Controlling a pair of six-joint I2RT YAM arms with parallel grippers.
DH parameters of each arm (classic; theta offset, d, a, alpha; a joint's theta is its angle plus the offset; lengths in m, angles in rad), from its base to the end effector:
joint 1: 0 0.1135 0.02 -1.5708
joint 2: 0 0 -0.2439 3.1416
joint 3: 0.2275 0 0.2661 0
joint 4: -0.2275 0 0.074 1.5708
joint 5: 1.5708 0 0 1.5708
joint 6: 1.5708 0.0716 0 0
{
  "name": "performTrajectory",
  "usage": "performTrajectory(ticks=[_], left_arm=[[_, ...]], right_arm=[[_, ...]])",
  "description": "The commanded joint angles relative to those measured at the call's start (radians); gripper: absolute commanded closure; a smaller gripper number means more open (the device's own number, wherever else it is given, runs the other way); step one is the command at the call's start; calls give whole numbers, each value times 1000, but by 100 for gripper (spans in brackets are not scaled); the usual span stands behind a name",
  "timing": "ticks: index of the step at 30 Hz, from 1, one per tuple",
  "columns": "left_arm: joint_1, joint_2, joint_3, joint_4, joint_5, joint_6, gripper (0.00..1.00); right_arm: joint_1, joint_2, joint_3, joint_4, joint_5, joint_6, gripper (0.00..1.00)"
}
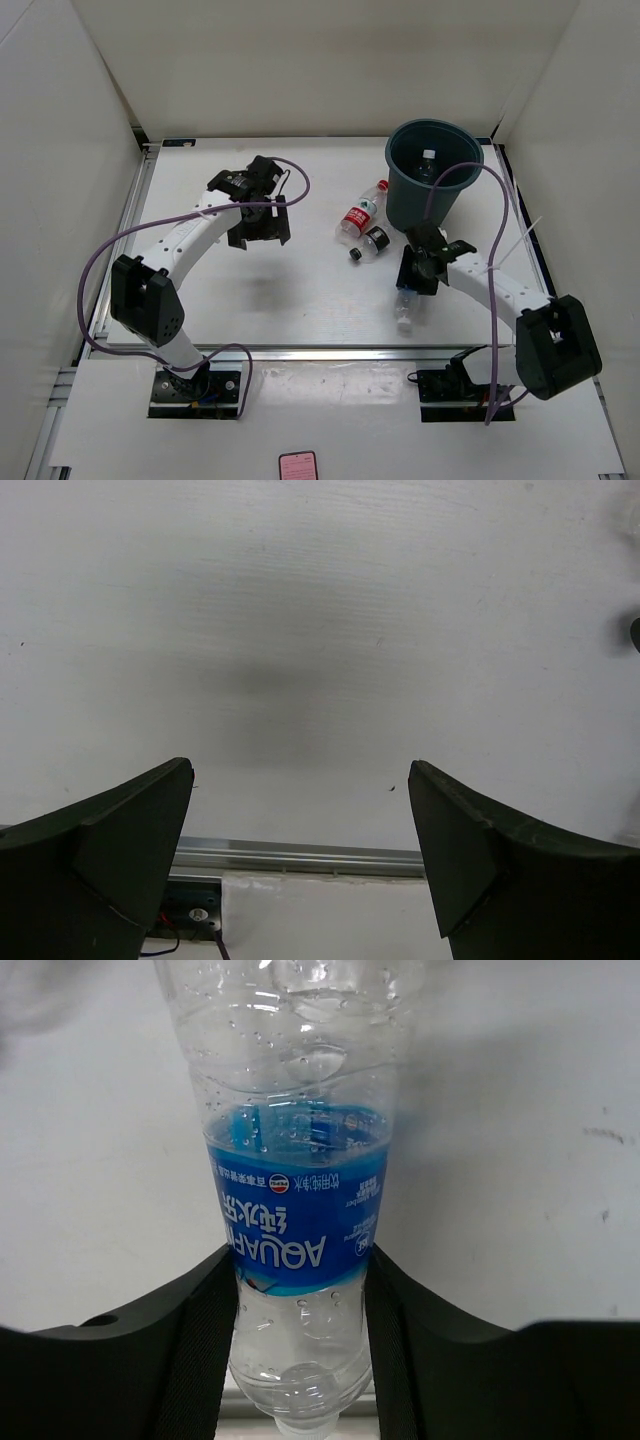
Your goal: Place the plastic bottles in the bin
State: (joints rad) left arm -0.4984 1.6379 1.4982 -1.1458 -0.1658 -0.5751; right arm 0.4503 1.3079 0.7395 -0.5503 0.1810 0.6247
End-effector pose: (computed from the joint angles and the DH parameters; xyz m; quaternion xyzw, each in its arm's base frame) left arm 0.3062 -0.1532 0.2414 -0.0496 0.9853 -0.0020 0.1637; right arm 0.2491 0.1061 0.1301 0.1047 0.9651 0.0386 0.2368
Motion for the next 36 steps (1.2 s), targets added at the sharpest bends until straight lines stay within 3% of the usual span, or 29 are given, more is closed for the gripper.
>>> performTrajectory(ticks=[1, 7, 10, 11, 17, 19, 21, 24, 27, 28, 29, 31, 32, 36], left_arm=[[1, -50, -4, 20, 12, 9, 0], [1, -50, -4, 29, 2, 9, 0], [1, -50, -4, 38, 2, 0, 0], [1, -50, -4, 38, 2, 0, 0], [1, -41, -26, 130, 179, 32, 0], [1, -29, -26, 158, 235, 41, 0], [-8, 0, 36, 158, 252, 50, 0], [-8, 34, 103, 158, 252, 60, 0], [-8, 68, 134, 158, 252, 60, 0], [-8, 68, 134, 158, 252, 60, 0], [-8, 79, 143, 158, 252, 69, 0], [-8, 79, 157, 149, 243, 69, 0], [-8, 88, 166, 149, 232, 69, 0], [-8, 149, 282, 159, 232, 14, 0]], right_arm=[[2, -67, 72, -175, -9, 40, 69], [22, -265, 360, -517, -28, 62, 89], [45, -312, 585, -603, 14, 72, 90], [45, -323, 641, -603, 97, 72, 90], [36, -80, 925, -305, 478, -190, 86], [-2, 58, 1046, -182, 534, -292, 86], [-48, 157, 1212, -165, 543, -315, 86], [-82, 299, 1305, -111, 552, -333, 84], [-104, 379, 1327, -89, 566, -333, 63], [-104, 393, 1327, -89, 566, -333, 51], [-104, 393, 1301, -89, 555, -312, 25], [-104, 370, 1243, -128, 566, -261, 5], [-104, 329, 1209, -160, 577, -220, 0], [-82, 172, 1128, -181, 586, -154, 0]])
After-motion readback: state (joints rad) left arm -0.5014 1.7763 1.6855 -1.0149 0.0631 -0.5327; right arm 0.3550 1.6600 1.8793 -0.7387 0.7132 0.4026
